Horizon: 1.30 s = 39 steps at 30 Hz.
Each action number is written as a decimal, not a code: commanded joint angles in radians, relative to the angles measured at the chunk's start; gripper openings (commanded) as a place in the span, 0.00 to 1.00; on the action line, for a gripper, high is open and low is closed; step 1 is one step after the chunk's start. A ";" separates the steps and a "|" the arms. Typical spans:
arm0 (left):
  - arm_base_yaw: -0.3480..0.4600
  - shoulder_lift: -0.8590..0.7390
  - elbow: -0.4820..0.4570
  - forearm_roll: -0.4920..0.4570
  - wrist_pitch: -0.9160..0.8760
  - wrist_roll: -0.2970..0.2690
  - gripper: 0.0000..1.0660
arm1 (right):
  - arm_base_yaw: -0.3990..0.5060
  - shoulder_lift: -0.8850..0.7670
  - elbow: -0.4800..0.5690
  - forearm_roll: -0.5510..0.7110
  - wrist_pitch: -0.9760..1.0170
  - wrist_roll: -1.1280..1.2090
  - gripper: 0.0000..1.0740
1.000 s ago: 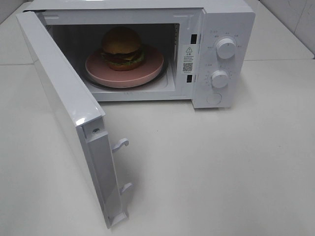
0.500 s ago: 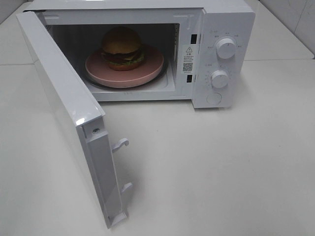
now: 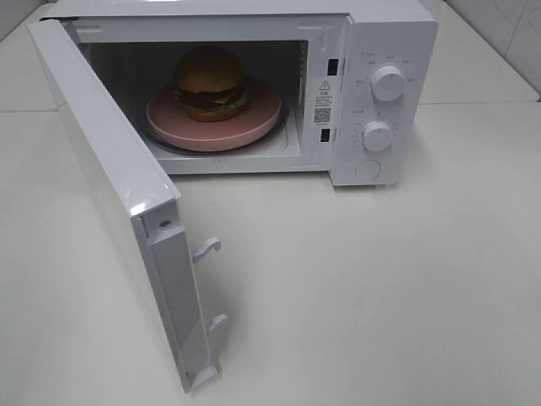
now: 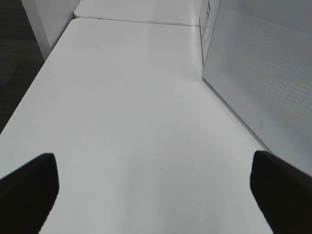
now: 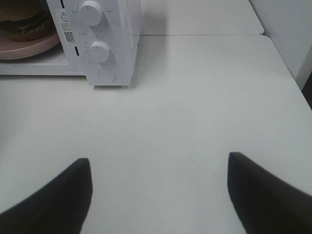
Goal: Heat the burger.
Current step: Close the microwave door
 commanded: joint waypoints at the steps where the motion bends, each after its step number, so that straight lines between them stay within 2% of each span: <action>1: 0.003 -0.009 -0.001 -0.007 -0.001 -0.001 0.96 | -0.004 -0.027 0.007 0.022 -0.006 -0.023 0.71; 5: 0.003 -0.008 -0.001 -0.007 -0.001 -0.001 0.96 | -0.004 -0.027 0.007 0.024 -0.006 -0.023 0.73; 6: 0.003 -0.008 -0.001 -0.007 -0.001 -0.001 0.96 | -0.004 -0.027 0.007 0.022 -0.006 -0.023 0.77; 7: 0.003 -0.008 -0.001 -0.007 -0.001 -0.001 0.96 | -0.004 -0.027 0.007 0.022 -0.006 -0.023 0.77; 9: 0.003 -0.008 -0.001 -0.007 -0.001 -0.001 0.96 | -0.004 -0.027 0.007 0.011 -0.006 -0.009 0.94; 21: 0.003 -0.008 -0.001 -0.007 -0.001 -0.001 0.96 | -0.004 -0.027 0.007 0.001 -0.006 0.007 0.93; 29: 0.003 -0.008 -0.001 -0.007 -0.001 -0.001 0.96 | -0.050 -0.027 0.007 0.002 -0.006 0.005 0.93; 39: 0.003 -0.008 -0.001 -0.007 -0.001 -0.001 0.96 | -0.053 -0.027 0.007 0.011 -0.006 -0.009 0.91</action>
